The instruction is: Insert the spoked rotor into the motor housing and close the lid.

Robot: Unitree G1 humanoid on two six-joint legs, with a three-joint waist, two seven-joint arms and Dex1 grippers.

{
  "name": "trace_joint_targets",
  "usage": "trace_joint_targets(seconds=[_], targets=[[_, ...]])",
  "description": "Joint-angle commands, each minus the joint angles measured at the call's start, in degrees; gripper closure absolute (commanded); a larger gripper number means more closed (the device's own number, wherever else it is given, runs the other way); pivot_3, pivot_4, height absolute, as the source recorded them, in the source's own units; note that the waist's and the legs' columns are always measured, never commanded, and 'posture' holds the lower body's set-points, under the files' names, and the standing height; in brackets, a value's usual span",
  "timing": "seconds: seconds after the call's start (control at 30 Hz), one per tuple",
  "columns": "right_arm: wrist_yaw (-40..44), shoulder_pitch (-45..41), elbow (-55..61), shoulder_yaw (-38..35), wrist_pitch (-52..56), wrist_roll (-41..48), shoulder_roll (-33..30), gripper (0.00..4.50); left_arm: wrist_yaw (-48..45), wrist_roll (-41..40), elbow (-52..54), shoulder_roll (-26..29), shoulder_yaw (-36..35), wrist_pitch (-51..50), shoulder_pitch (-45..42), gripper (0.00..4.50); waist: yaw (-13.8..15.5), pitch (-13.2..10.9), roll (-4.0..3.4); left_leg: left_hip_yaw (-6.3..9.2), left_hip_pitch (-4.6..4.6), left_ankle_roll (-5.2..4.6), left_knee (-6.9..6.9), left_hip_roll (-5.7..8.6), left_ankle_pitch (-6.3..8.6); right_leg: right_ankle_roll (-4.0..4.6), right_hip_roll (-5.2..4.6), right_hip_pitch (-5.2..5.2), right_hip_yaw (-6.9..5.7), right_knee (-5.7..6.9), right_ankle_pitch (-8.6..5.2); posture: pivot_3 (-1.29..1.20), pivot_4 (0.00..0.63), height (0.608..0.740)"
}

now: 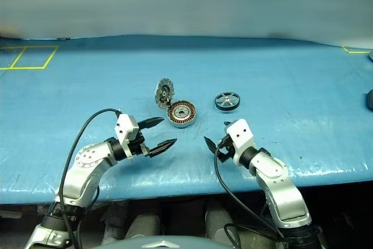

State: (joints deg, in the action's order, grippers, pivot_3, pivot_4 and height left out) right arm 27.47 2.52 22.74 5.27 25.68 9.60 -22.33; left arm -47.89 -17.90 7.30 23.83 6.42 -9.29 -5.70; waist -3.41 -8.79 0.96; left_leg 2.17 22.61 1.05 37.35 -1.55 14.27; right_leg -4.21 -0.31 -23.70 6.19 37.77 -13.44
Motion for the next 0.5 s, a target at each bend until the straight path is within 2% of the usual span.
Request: trace_joint_targets(seconds=[0.03,0.5], targets=[[0.0,-0.4,2.5,-0.5,-0.2,0.2,-0.4,0.03,-0.5,0.4,1.6,0.3,0.5,0.9,-0.6,0.00,0.0,0.0,0.00,0.00,0.00,0.00,0.00,0.00,0.00,0.00,0.00,0.00,0.00,0.00,0.00,0.00,0.150,0.740],[-0.3,-0.9,2.0,-0.3,-0.2,-0.2,-0.6,0.03,-0.1,-0.9,2.4,0.2,-0.4,0.8,0.0,0.00,0.0,0.0,0.00,0.00,0.00,0.00,0.00,0.00,0.00,0.00,0.00,0.00,0.00,0.00,0.00,0.00,0.150,0.740]])
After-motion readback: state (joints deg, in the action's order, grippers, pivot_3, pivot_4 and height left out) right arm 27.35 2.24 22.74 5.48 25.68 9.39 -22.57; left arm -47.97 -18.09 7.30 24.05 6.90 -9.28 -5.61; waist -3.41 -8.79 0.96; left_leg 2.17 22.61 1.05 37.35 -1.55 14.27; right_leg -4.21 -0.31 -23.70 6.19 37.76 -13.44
